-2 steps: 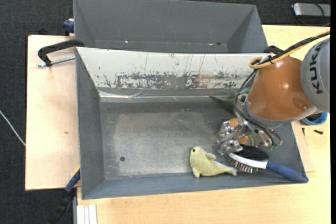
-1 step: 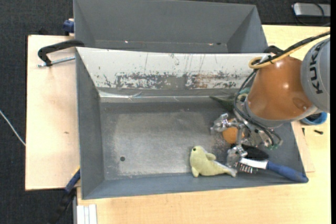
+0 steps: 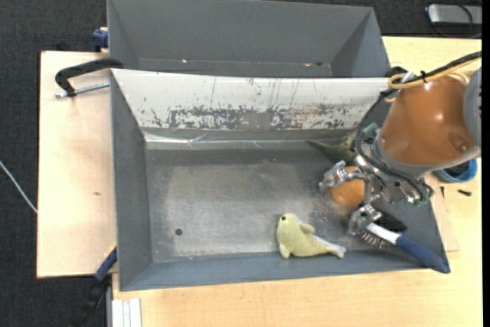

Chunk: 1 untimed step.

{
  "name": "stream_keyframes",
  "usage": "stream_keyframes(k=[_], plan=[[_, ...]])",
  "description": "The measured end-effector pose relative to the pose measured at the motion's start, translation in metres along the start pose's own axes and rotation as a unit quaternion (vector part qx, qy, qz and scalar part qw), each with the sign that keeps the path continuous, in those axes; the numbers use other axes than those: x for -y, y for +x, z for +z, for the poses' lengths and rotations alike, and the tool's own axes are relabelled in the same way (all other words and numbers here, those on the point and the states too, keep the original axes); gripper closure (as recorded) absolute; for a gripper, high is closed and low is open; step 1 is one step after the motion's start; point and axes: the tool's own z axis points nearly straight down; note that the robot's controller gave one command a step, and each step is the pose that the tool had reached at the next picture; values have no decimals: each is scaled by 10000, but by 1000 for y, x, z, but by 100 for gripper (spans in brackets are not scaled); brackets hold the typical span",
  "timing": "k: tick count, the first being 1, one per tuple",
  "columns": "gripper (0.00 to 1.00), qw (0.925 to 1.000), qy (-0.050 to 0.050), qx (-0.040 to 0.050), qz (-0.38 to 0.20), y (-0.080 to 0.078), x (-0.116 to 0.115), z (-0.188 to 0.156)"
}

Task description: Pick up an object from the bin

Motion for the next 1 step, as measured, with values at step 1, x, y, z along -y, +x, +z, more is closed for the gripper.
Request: stream_keyframes(k=[1], plan=[[0, 9996, -112, -172, 183, -47, 52, -13]])
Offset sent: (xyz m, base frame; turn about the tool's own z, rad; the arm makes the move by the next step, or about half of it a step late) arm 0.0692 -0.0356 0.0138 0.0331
